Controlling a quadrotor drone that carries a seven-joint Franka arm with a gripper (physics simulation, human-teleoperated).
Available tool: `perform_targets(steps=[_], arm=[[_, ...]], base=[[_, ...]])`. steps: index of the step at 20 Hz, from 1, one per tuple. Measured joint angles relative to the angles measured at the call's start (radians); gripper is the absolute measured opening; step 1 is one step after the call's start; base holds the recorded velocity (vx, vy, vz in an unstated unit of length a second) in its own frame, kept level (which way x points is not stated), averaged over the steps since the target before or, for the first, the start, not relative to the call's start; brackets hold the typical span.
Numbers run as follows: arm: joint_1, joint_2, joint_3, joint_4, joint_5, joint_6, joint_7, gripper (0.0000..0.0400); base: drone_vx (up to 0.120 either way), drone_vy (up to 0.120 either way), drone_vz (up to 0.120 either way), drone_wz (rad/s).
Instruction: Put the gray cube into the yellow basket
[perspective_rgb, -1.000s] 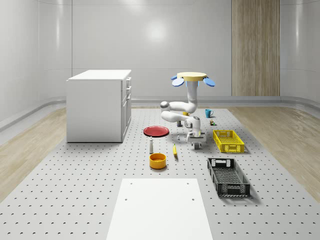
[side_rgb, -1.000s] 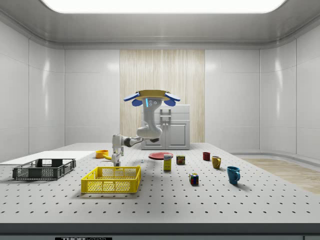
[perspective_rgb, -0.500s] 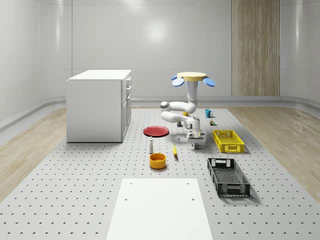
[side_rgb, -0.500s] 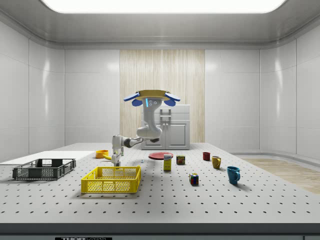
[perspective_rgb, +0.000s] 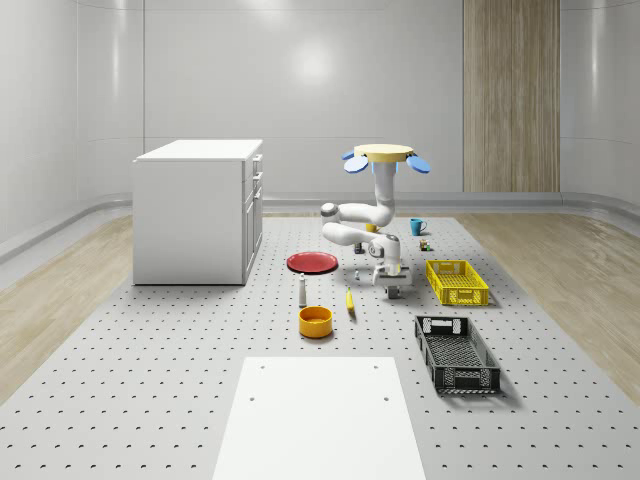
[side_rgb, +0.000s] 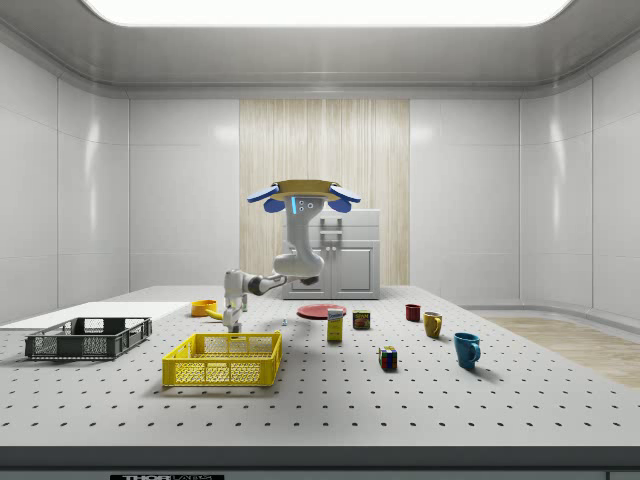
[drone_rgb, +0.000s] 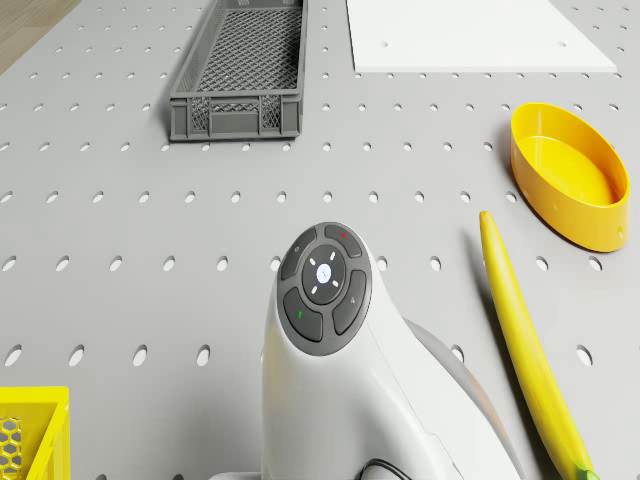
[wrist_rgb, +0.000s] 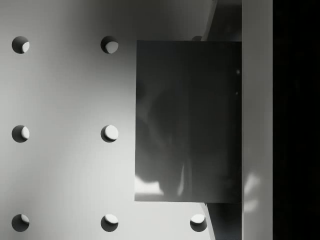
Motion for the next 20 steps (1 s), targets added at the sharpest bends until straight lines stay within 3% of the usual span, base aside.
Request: perform_targets(steps=[4, 7, 20], arm=[[0.006, -0.001, 0.033, -0.011, 0.031, -0.014, 0.000, 0.0252], [0.011, -0.002, 0.067, -0.021, 0.063, -0.027, 0.001, 0.0251], [0.013, -0.011, 0.114, -0.031, 0.110, -0.035, 0.004, 0.0251]], base=[[0.000, 0.000, 0.010, 0.000], [0.013, 0.067, 0.120, 0.000], [-0.111, 0.120, 0.108, 0.000]])
